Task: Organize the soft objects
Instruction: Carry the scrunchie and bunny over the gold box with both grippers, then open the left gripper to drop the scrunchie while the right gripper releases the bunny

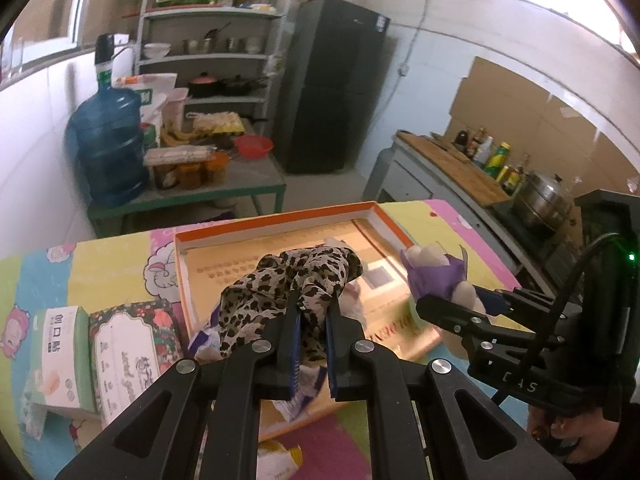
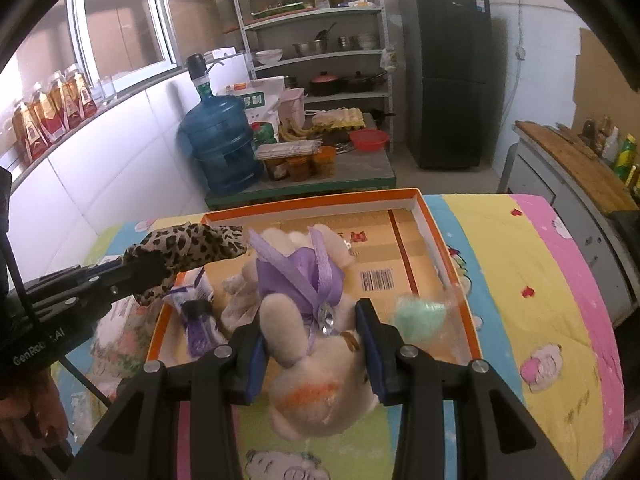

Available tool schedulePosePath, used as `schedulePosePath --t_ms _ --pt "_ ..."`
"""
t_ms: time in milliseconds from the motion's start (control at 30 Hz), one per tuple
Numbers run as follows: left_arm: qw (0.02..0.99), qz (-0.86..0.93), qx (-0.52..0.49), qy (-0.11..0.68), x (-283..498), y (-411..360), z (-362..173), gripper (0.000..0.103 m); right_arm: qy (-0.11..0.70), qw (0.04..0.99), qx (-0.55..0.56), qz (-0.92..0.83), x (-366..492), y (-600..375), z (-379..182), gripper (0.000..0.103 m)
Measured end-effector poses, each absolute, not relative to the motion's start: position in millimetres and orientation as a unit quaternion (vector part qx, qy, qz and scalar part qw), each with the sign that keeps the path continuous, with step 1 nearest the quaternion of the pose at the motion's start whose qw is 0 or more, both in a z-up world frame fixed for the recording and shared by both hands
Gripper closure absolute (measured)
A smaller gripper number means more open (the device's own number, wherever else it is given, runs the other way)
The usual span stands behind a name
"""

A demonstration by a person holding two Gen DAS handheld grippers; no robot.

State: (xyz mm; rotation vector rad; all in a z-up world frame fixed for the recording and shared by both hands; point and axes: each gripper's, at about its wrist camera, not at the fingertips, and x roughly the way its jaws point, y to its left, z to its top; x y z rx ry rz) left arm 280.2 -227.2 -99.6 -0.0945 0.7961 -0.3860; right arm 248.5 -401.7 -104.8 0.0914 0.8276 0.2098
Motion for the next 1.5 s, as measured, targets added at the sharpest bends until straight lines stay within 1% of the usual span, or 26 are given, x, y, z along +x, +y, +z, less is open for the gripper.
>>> schedulePosePath --t_ms 467,967,1100,1167,1233,1267,1333,1400,1500 --pt "0.898 -0.145 -0.051 0.413 329 -236 -127 0.093 0.420 0.899 0.038 0.116 301 -410 -134 0.062" --pt "0.884 -0.132 -0.058 0.445 364 -241 -158 0.093 0.449 0.885 0.038 0.115 326 -414 -162 0.062" --pt "0.873 -0.131 -0.068 0.465 369 -240 -167 0.091 0.458 0.882 0.038 0.107 331 -412 -167 0.060" --pt "0.873 -0.129 -0.067 0.465 369 -240 -169 0.087 0.453 0.885 0.038 0.105 330 -412 -167 0.060" --pt "0.875 -0.127 -0.065 0.462 368 -239 -169 0.077 0.449 0.886 0.040 0.105 330 -412 -167 0.057" --pt "0.876 -0.126 -0.066 0.460 368 -239 -168 0.073 0.449 0.886 0.042 0.105 329 -413 -167 0.055" --pt "0.877 -0.124 -0.068 0.459 367 -238 -168 0.057 0.447 0.887 0.045 0.105 329 -414 -166 0.049" --pt "0.879 -0.121 -0.068 0.456 366 -236 -167 0.048 0.446 0.888 0.047 0.103 328 -416 -164 0.048" --pt "0.882 -0.120 -0.067 0.451 364 -235 -163 0.046 0.443 0.889 0.047 0.104 327 -416 -161 0.048"
